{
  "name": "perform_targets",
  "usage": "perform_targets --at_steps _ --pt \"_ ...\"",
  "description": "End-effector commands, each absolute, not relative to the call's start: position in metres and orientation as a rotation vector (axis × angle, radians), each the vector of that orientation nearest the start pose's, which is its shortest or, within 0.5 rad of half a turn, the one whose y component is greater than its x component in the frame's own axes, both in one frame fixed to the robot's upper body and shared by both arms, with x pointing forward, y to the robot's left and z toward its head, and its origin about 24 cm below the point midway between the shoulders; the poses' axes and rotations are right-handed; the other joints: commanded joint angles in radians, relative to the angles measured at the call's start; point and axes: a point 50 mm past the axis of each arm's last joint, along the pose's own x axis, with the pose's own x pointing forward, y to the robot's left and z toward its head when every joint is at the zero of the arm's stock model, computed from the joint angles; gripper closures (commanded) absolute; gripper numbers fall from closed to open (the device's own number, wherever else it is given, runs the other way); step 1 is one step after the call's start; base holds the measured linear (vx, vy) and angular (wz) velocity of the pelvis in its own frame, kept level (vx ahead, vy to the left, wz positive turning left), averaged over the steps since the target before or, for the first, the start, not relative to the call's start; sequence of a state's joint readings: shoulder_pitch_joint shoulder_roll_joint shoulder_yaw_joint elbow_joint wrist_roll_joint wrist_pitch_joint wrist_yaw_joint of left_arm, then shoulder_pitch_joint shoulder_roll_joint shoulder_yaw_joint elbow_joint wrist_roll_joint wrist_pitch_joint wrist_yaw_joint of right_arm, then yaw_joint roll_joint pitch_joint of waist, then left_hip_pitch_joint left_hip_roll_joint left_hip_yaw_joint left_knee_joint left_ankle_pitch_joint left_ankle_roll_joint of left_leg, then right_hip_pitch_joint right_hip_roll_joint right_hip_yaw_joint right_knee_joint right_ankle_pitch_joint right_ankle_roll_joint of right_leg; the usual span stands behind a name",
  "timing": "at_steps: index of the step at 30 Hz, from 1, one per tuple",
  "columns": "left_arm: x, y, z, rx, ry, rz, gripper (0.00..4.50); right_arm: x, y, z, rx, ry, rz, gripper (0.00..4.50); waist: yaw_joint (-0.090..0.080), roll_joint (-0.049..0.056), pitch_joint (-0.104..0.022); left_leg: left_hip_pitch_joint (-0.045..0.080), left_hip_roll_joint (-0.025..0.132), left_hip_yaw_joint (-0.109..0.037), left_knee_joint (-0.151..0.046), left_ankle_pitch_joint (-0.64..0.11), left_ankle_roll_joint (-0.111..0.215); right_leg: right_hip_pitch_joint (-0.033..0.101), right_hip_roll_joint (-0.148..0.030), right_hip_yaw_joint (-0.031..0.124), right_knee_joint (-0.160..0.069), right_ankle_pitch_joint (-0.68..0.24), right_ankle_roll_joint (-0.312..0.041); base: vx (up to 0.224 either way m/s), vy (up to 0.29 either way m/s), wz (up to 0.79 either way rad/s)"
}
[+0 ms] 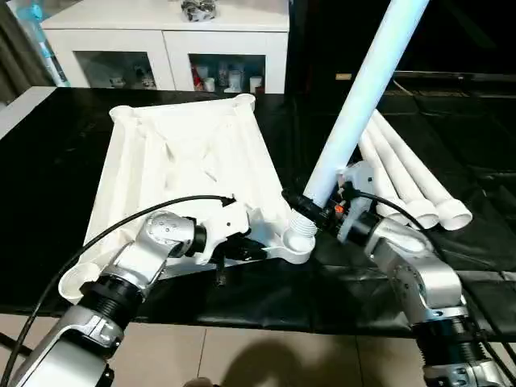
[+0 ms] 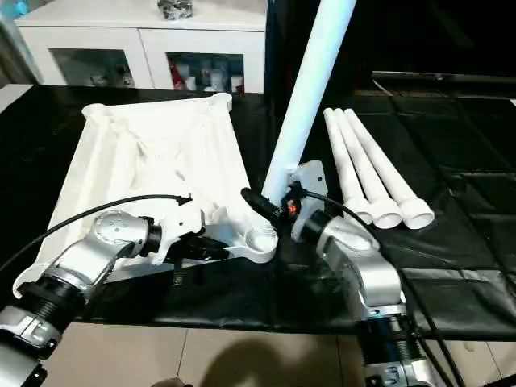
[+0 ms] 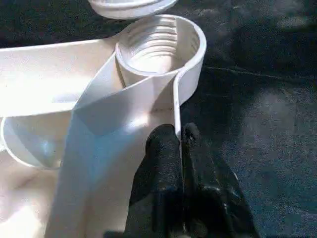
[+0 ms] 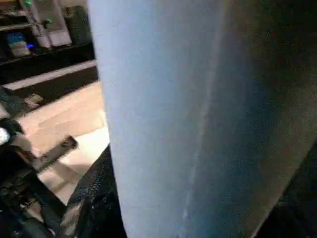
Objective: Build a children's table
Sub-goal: Insert table leg to table base
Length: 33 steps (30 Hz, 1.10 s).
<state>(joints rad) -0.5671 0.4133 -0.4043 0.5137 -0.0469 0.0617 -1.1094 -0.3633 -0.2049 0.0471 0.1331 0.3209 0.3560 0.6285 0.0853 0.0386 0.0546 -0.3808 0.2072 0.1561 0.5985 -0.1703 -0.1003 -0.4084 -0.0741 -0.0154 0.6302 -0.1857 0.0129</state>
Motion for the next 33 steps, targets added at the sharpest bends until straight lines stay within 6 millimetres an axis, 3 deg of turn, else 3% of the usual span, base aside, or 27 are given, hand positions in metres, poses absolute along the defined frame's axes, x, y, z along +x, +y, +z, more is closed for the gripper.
perform_targets --at_steps 1,2,3,4,11,13,16,19,29,33 --pt "0.305 0.135 0.041 0.470 0.460 -1.324 4.50 0.308 -0.124 0.086 0.136 0.134 0.763 2.57 -0.005 -0.010 -0.069 0.012 0.000 0.013 -0.075 -0.230 -0.015 0.044 -0.037 0.021 -0.084 -0.262 -0.165 0.000 0.000 0.00" --pt "0.304 0.137 0.043 0.449 0.458 -1.322 4.50 0.308 -0.123 0.085 0.147 0.144 0.771 2.57 -0.005 -0.012 -0.068 0.010 0.000 0.012 -0.076 -0.231 -0.014 0.044 -0.037 0.021 -0.085 -0.266 -0.164 0.000 0.000 0.00" --pt "0.304 0.138 0.043 0.435 0.455 -1.322 4.06 0.307 -0.123 0.085 0.155 0.149 0.777 2.57 -0.006 -0.011 -0.069 0.009 0.000 0.012 -0.076 -0.227 -0.015 0.045 -0.037 0.021 -0.083 -0.265 -0.163 0.000 0.000 0.00" --pt "0.303 0.140 0.045 0.409 0.452 -1.315 3.96 0.306 -0.121 0.085 0.155 0.134 0.801 2.57 -0.009 -0.010 -0.069 0.009 0.000 0.012 -0.076 -0.229 -0.016 0.044 -0.038 0.020 -0.083 -0.262 -0.165 0.000 0.000 0.00" --pt "0.299 0.149 0.045 0.390 0.470 -1.281 3.50 0.304 -0.116 0.086 0.148 0.111 0.826 2.57 -0.022 -0.008 -0.070 0.008 0.000 0.012 -0.075 -0.214 -0.004 0.045 -0.034 0.019 -0.077 -0.197 -0.191 0.000 0.000 0.00" --pt "0.298 0.151 0.045 0.386 0.478 -1.278 3.87 0.304 -0.115 0.086 0.147 0.113 0.826 2.57 -0.023 -0.009 -0.069 0.008 0.000 0.013 -0.075 -0.218 -0.003 0.045 -0.035 0.020 -0.078 -0.209 -0.189 0.000 0.000 0.00" --pt "0.296 0.154 0.044 0.371 0.497 -1.267 3.90 0.305 -0.115 0.086 0.143 0.107 0.830 2.57 -0.022 -0.010 -0.068 0.009 0.001 0.013 -0.076 -0.224 -0.004 0.044 -0.036 0.020 -0.081 -0.233 -0.184 0.000 0.000 0.00" --pt "0.296 0.155 0.043 0.366 0.511 -1.267 4.31 0.306 -0.115 0.086 0.138 0.107 0.834 2.57 -0.026 -0.010 -0.068 0.008 0.000 0.013 -0.076 -0.222 -0.003 0.044 -0.035 0.020 -0.081 -0.231 -0.182 0.000 0.000 0.00" --pt "0.301 0.152 0.040 0.420 0.508 -1.266 4.50 0.307 -0.117 0.083 0.120 0.121 0.831 2.57 -0.028 -0.009 -0.065 0.012 -0.001 0.014 -0.077 -0.252 -0.008 0.040 -0.035 0.022 -0.089 -0.280 -0.172 0.000 0.000 0.00" --pt "0.318 0.146 0.043 0.462 0.461 -1.223 4.50 0.312 -0.116 0.084 0.104 0.123 0.828 2.57 -0.026 -0.009 -0.064 0.015 -0.002 0.015 -0.076 -0.277 -0.015 0.036 -0.035 0.022 -0.095 -0.331 -0.160 0.000 0.000 0.00"
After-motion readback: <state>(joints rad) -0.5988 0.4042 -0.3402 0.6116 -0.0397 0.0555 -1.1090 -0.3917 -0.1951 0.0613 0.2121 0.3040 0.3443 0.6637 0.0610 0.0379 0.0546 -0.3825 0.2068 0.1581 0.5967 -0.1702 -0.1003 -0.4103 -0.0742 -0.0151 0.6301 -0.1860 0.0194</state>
